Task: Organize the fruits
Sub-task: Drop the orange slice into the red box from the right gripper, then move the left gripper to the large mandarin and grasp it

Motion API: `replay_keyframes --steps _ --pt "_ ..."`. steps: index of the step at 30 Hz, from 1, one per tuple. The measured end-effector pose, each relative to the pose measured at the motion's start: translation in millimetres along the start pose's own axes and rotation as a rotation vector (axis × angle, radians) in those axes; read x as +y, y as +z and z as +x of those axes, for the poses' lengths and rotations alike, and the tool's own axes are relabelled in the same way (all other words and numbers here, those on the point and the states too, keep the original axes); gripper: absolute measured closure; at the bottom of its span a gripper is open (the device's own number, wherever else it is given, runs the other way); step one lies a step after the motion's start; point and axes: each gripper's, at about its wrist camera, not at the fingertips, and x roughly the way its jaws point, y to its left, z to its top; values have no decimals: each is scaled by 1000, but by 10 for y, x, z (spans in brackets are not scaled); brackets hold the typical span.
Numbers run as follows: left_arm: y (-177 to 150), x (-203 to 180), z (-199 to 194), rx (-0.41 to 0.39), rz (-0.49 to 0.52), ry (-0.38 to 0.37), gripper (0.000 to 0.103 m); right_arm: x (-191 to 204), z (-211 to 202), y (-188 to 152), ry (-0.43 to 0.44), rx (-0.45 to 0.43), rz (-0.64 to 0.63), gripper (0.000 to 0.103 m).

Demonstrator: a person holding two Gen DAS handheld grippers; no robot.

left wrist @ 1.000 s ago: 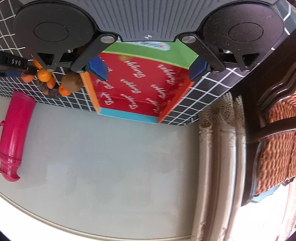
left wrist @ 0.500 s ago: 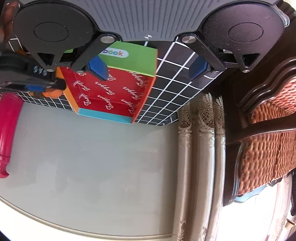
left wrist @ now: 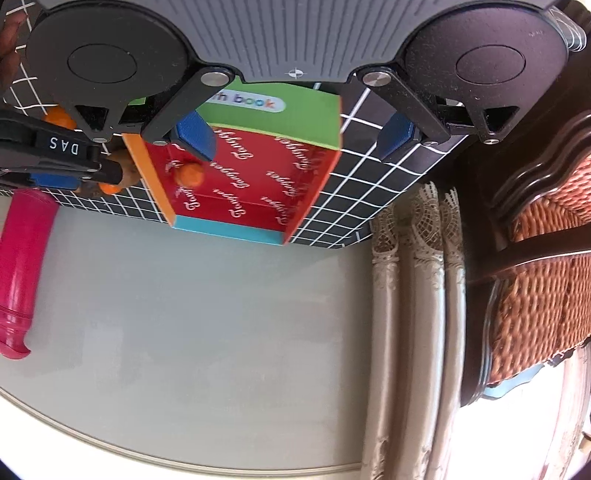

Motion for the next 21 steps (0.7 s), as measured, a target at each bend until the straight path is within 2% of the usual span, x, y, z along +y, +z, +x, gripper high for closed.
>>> replay_keyframes --steps 1,3,5,6,8,21 --pt "2 -27 -4 -1 3 -4 10 -47 -12 -3 -10 -2 6 48" --pt "4 -62 -11 -1 8 -7 10 -139 -35 -11 -28 -10 27 33" --pt "5 -101 -8 1 14 -13 8 -245 -66 -10 -45 -12 42 31" --pt "5 -115 -10 -1 14 -14 0 -300 -83 -9 -53 -14 48 30" --pt "17 -151 -25 -8 18 -21 0 -421 -129 -12 -66 -19 71 21" --pt "33 -570 -111 -21 56 -112 0 -1177 -472 -72 -221 -51 156 18"
